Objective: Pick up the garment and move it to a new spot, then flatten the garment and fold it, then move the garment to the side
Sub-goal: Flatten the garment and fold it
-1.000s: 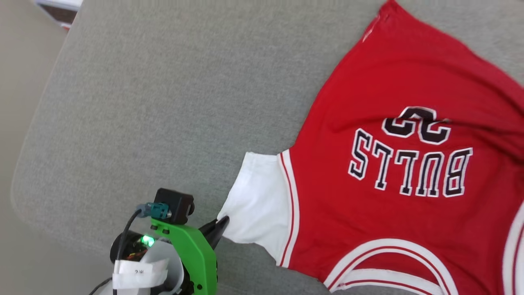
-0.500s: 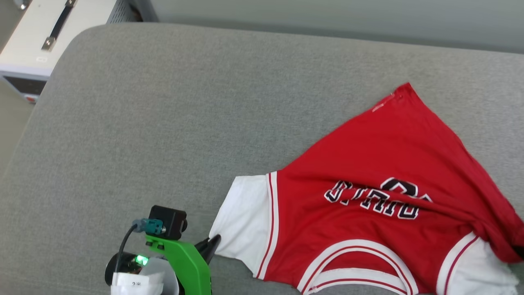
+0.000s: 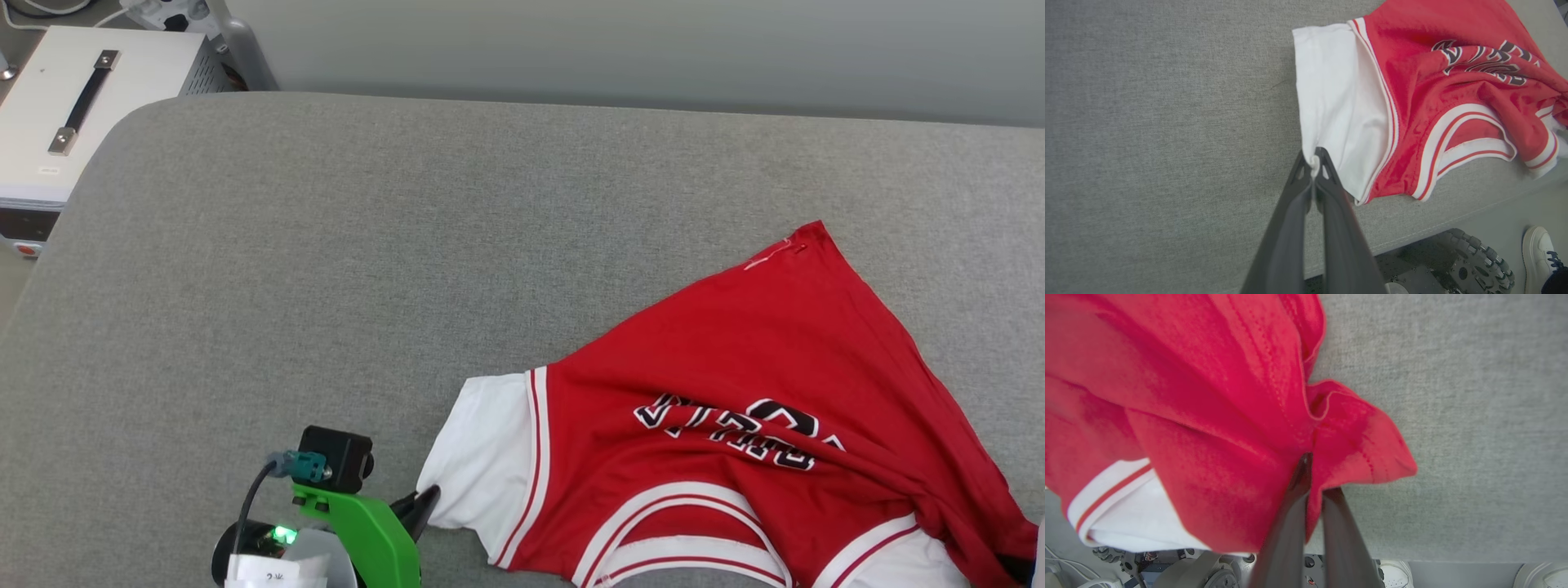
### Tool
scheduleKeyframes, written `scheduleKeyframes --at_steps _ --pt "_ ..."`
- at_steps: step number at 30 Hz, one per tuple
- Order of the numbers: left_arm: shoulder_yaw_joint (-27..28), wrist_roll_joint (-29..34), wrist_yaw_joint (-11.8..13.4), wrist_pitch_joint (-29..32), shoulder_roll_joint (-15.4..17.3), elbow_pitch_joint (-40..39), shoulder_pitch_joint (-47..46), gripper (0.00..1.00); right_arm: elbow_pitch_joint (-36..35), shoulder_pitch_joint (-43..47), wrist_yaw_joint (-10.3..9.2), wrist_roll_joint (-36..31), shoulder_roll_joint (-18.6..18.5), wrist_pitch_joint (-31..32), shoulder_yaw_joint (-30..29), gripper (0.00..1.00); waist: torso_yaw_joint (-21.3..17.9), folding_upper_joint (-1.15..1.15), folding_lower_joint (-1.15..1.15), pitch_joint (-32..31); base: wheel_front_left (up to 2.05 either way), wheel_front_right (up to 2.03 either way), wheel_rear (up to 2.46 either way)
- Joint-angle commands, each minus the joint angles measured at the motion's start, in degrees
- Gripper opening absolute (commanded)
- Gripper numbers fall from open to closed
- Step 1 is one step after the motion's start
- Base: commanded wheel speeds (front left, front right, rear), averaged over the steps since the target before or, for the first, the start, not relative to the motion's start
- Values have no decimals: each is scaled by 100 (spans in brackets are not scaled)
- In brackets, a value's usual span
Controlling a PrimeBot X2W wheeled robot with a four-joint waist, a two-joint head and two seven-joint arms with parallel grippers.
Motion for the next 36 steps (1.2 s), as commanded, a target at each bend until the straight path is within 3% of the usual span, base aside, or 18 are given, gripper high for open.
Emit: scheduleKeyframes --at_steps 1,2,12,18,20,25,36 --pt "4 9 -8 -35 -21 -6 -43 0 -24 20 -6 -38 9 9 0 89 -1 0 0 29 0 0 0" --pt "3 13 -8 -38 -20 -11 -50 0 -66 -17 -6 -18 0 31 7 100 -2 0 0 40 0 0 0" --pt "-33 136 6 -58 18 -236 -183 0 -1400 -734 -6 221 -601 864 210 100 239 0 0 288 0 0 0" --pt "-91 247 -1 -83 -9 -428 -333 0 -1907 -1715 -6 135 -701 1532 486 100 596 0 0 638 0 0 0" --pt "-172 313 -28 -96 -74 -533 -447 0 -1671 -2429 -6 -84 -762 1847 766 100 894 0 0 928 0 0 0" --pt "-283 370 -79 -134 -194 -581 -596 0 -1067 -3190 -6 -463 -821 2029 972 100 1301 0 0 1303 0 0 0" --pt "-492 497 -176 -277 -417 -645 -831 0 102 -4101 -6 -1043 -1214 1983 1345 100 1873 0 0 1776 0 0 0"
